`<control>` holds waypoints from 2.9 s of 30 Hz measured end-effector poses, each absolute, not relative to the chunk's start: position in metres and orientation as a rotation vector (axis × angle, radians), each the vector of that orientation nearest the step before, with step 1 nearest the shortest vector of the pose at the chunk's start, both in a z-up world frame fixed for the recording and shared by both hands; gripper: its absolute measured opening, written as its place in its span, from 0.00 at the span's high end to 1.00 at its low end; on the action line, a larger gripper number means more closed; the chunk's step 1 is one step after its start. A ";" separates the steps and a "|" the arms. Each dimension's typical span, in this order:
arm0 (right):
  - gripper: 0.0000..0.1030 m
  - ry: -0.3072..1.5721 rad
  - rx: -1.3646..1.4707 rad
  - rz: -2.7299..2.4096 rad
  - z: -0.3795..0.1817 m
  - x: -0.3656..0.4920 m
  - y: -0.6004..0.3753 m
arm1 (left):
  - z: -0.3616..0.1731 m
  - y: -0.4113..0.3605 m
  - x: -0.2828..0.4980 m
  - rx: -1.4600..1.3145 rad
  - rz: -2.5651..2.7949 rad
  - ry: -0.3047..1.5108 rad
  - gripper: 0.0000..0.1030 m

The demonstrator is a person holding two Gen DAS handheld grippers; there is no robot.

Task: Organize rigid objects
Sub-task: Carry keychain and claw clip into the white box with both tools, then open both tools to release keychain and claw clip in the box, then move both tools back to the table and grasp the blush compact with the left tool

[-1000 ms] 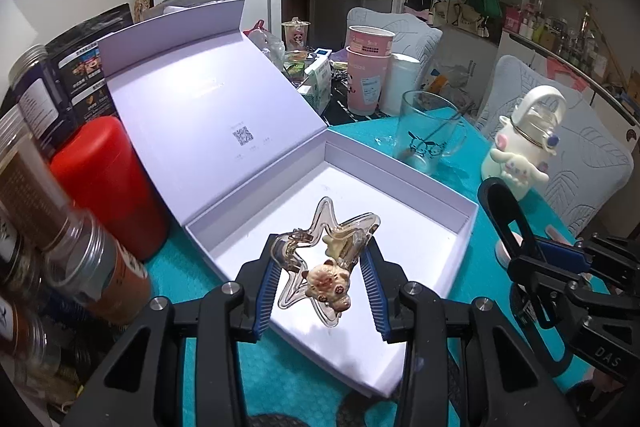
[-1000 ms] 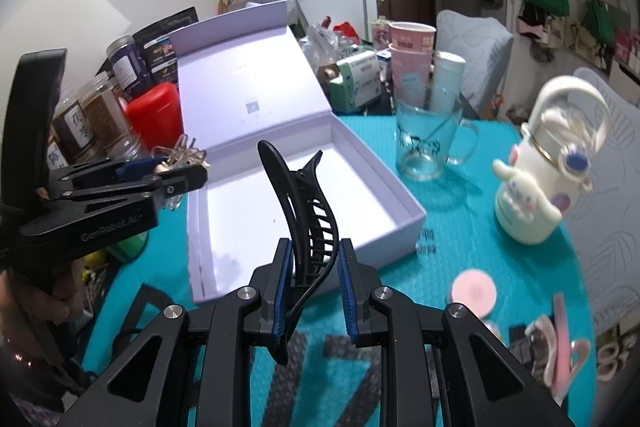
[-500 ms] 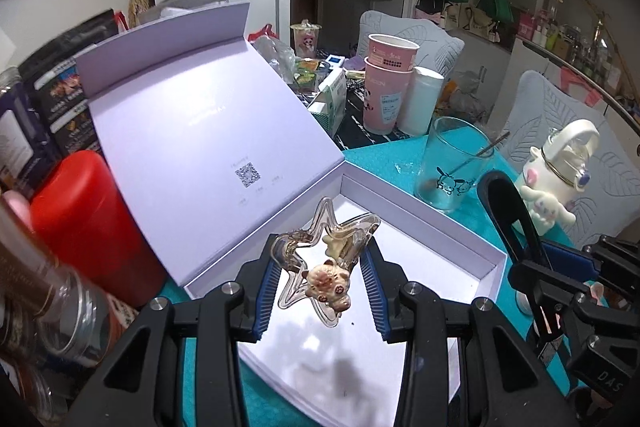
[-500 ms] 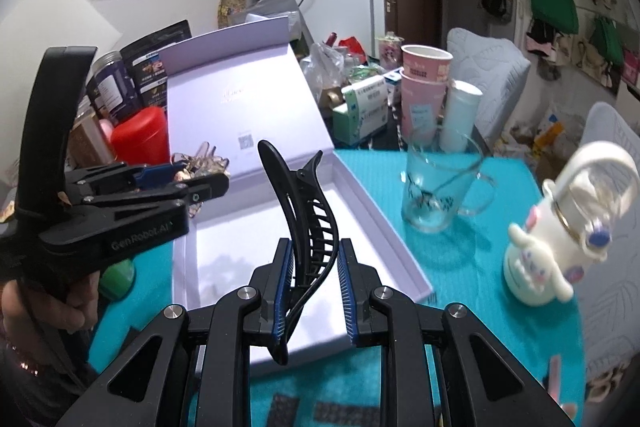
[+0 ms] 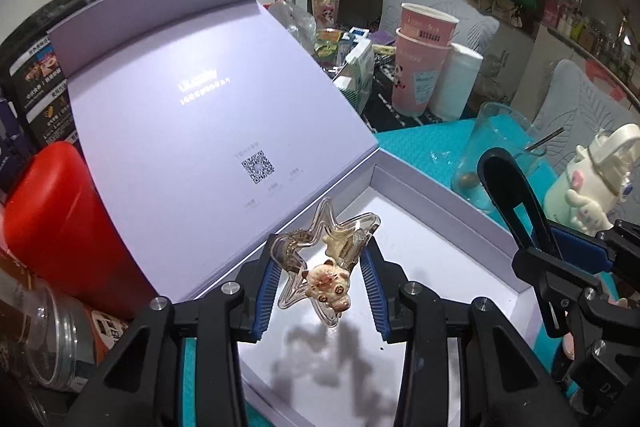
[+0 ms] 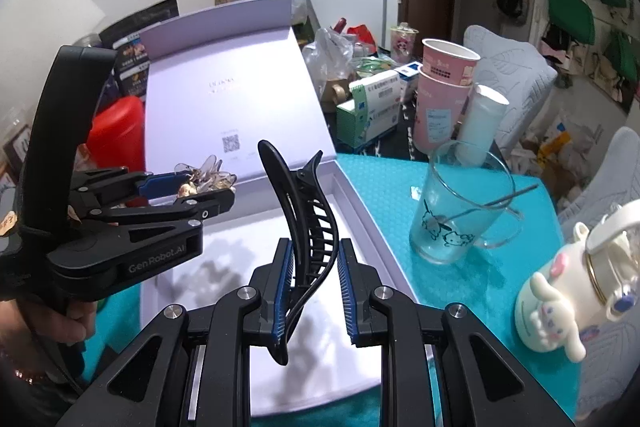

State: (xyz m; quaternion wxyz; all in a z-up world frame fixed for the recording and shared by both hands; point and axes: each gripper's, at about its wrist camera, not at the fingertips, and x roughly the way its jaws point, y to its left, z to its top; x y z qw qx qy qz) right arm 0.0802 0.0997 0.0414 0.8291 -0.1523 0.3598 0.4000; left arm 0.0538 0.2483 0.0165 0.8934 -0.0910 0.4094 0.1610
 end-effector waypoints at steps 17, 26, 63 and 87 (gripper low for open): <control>0.73 0.863 -0.298 0.837 0.019 0.099 0.100 | -0.006 0.256 0.071 -0.255 0.358 0.948 0.62; 0.60 0.861 -0.297 0.817 0.022 0.094 0.093 | -0.007 0.255 0.068 -0.273 0.378 0.992 0.60; 0.38 0.692 -0.225 0.689 0.091 0.046 0.002 | 0.082 0.176 0.022 -0.160 0.299 0.826 0.60; 0.31 0.674 -0.156 0.497 0.099 -0.004 -0.091 | 0.083 0.094 -0.010 -0.061 0.124 0.794 0.13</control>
